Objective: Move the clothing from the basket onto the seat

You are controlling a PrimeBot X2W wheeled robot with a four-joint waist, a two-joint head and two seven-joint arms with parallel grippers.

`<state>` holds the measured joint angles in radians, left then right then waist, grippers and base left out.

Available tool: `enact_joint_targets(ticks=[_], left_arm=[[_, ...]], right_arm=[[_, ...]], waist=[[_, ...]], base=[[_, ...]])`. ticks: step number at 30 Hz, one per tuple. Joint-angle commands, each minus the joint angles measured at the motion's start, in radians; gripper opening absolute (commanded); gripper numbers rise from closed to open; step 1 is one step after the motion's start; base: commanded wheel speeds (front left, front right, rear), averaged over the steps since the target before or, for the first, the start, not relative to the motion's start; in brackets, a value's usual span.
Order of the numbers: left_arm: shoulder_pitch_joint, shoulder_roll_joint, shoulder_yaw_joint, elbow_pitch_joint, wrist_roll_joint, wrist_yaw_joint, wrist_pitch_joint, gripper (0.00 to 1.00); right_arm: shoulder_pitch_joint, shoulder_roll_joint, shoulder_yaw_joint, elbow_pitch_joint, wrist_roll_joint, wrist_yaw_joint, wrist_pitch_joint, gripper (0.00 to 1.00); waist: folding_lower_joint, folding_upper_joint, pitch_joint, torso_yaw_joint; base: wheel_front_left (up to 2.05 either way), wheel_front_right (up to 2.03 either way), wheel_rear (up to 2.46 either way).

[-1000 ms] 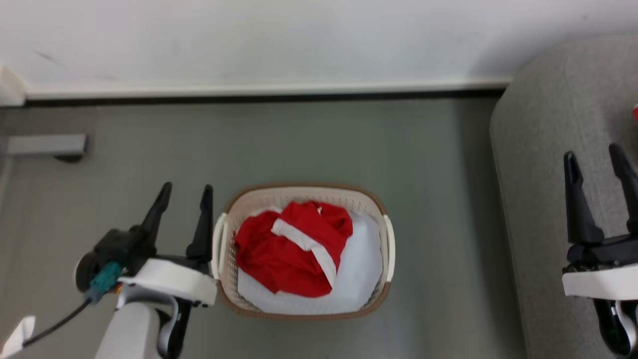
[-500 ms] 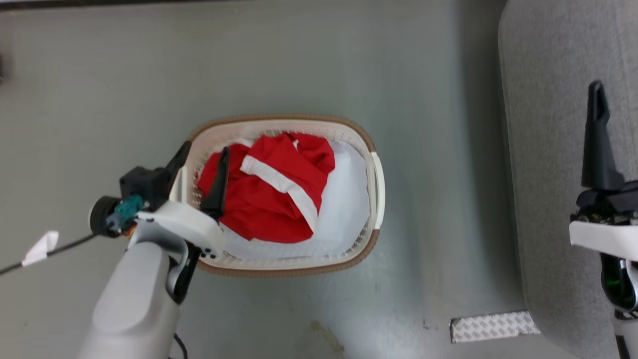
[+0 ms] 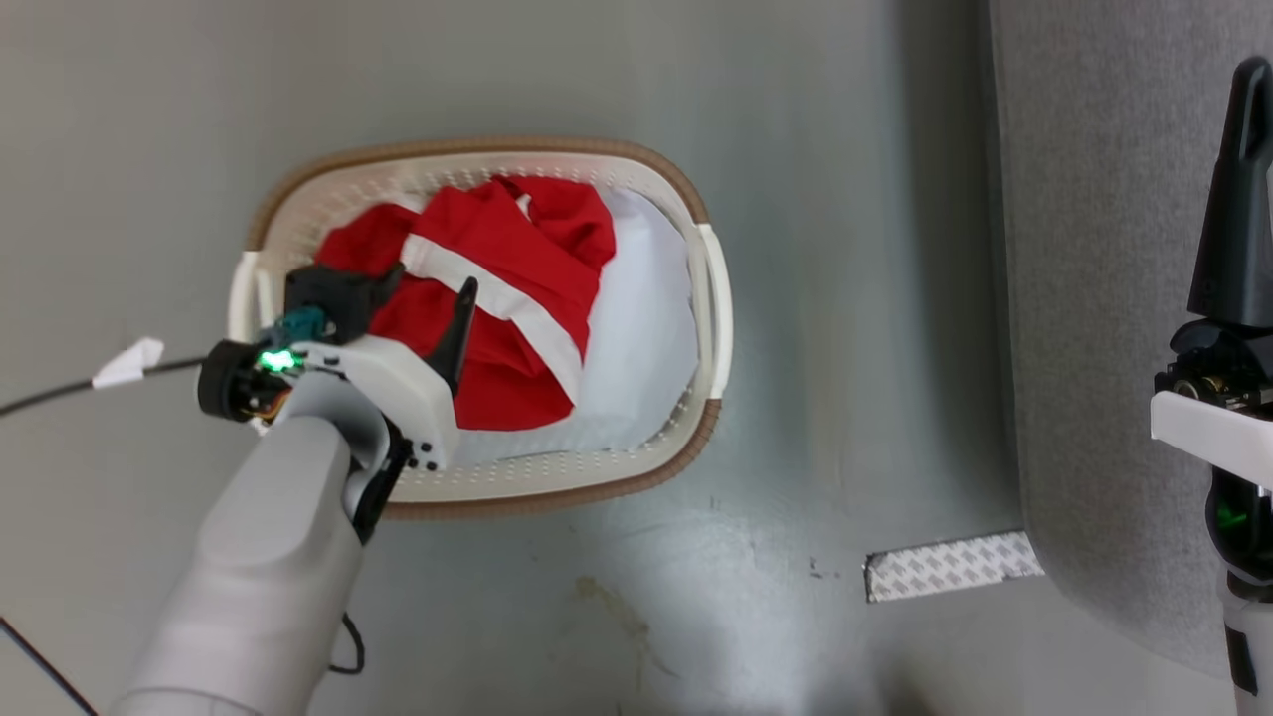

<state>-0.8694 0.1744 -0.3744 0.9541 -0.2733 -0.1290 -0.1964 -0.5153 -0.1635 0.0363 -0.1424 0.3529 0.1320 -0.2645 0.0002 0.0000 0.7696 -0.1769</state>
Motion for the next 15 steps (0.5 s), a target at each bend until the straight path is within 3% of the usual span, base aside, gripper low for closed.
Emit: enact_joint_targets(ticks=[1, 15], left_arm=[[-0.030, 0.011, -0.015, 0.027, -0.016, -0.002, 0.005, 1.00], [-0.159, 0.032, -0.134, 0.255, -0.049, 0.000, 0.135, 1.00]], right_arm=[[-0.021, 0.003, 0.002, -0.013, -0.005, -0.003, 0.000, 1.00], [-0.042, 0.040, 0.004, -0.040, 0.004, -0.003, 0.000, 1.00]], waist=[[-0.0002, 0.0000, 0.023, -0.019], [-0.0002, 0.0000, 0.085, -0.086]], base=[[0.00, 0.00, 0.00], [0.00, 0.00, 0.00]])
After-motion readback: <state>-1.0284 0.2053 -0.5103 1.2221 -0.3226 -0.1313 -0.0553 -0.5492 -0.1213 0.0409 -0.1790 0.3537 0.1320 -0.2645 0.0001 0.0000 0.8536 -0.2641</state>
